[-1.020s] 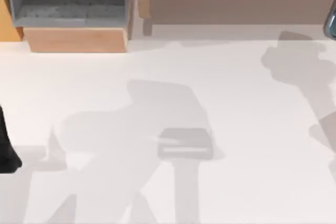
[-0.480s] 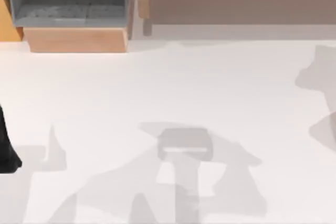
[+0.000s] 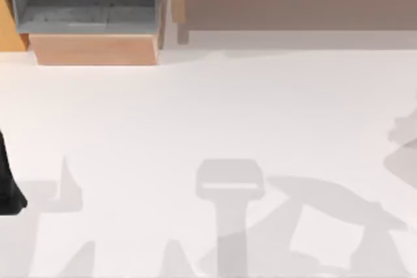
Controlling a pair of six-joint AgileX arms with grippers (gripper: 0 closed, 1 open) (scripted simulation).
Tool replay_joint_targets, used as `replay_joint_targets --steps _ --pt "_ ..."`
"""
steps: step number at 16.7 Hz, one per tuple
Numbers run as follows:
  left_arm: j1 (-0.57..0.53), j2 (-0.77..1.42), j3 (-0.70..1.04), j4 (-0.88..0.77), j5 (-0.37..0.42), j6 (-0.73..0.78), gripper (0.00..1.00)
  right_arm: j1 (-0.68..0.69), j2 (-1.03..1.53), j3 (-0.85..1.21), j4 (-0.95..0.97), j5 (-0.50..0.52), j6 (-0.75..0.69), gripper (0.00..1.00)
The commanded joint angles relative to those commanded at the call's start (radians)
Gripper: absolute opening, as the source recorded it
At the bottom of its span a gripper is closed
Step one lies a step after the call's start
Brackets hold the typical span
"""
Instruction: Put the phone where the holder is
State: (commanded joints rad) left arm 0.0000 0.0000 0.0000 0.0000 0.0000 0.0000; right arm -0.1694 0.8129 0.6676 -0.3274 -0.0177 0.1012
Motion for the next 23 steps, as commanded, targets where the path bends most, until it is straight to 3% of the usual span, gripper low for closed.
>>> replay_joint_targets --steps 7,16,23 --pt "0.0 0.0 0.0 0.0 0.0 0.0 1.0 -0.011 -0.118 -0.213 0.106 0.021 -0.091 0.0" --pt "0.0 0.0 0.0 0.0 0.0 0.0 1.0 -0.009 -0.107 -0.205 0.119 0.023 -0.095 0.0" --pt "0.0 0.0 0.0 0.0 0.0 0.0 1.0 0.005 0.065 -0.203 0.262 0.048 -0.112 0.0"
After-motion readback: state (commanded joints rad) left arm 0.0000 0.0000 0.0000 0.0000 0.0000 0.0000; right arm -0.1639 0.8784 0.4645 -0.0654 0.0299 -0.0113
